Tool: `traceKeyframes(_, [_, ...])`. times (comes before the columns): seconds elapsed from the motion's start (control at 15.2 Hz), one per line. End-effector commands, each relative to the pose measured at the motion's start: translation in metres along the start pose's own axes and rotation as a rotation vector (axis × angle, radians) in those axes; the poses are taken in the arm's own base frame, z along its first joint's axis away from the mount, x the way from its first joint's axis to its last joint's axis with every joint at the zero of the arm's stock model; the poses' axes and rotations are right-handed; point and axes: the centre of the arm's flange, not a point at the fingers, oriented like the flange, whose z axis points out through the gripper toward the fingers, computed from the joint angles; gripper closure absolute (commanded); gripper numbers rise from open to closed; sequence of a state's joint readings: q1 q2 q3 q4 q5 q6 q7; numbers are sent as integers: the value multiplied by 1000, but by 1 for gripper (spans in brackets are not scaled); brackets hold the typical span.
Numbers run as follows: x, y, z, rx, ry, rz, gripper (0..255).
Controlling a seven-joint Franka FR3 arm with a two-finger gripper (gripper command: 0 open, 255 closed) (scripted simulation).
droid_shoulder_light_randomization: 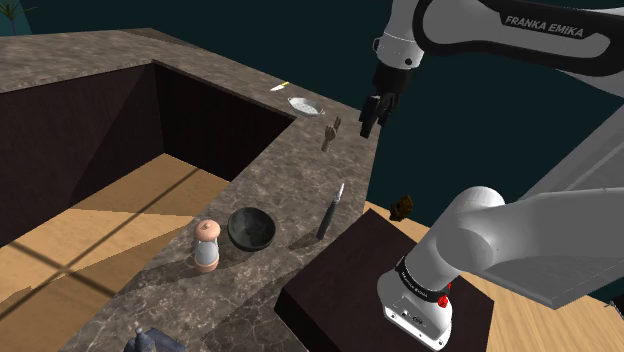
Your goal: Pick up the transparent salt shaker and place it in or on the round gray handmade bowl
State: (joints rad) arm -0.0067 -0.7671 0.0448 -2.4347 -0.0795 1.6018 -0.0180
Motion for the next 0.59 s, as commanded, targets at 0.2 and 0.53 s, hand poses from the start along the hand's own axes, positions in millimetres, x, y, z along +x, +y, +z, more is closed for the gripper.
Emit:
traceKeyframes(0.2, [18,-26,22,2,9,-3,0])
traceKeyframes(0.53, [47,-70,59,6,23,-8,0])
